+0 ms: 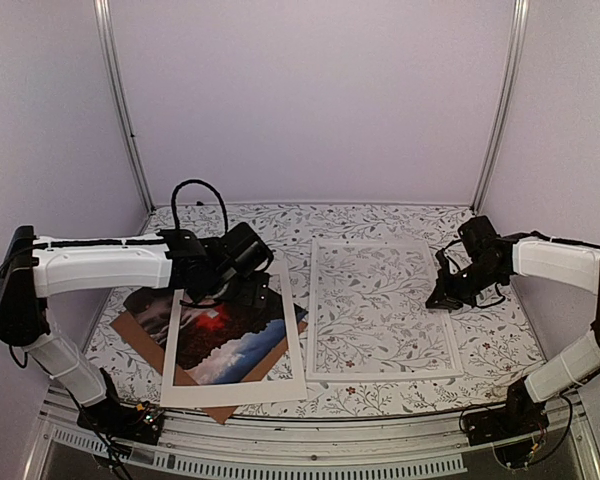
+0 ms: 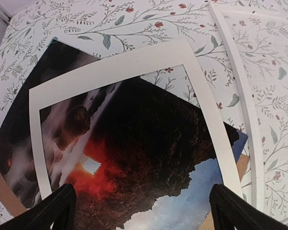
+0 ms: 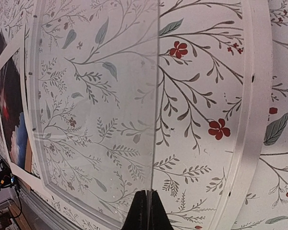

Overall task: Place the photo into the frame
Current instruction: Place the glass panel at the frame body.

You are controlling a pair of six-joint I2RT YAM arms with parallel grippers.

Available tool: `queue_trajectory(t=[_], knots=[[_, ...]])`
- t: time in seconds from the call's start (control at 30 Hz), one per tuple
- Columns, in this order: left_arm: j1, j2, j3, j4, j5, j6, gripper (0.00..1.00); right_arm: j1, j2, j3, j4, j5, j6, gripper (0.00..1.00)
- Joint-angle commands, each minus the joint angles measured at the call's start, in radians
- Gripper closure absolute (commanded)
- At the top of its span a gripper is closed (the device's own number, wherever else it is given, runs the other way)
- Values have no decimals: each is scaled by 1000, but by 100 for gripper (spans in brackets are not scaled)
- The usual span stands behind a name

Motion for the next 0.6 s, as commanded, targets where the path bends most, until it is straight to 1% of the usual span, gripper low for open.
queue_trajectory(t=[0.0, 0.57], knots=[[-12, 8, 12, 15, 2, -10, 0, -4, 14, 36, 2, 41, -25, 100], [-18, 17, 14, 14, 2, -11, 0, -3, 32, 45, 5, 48, -36, 100]])
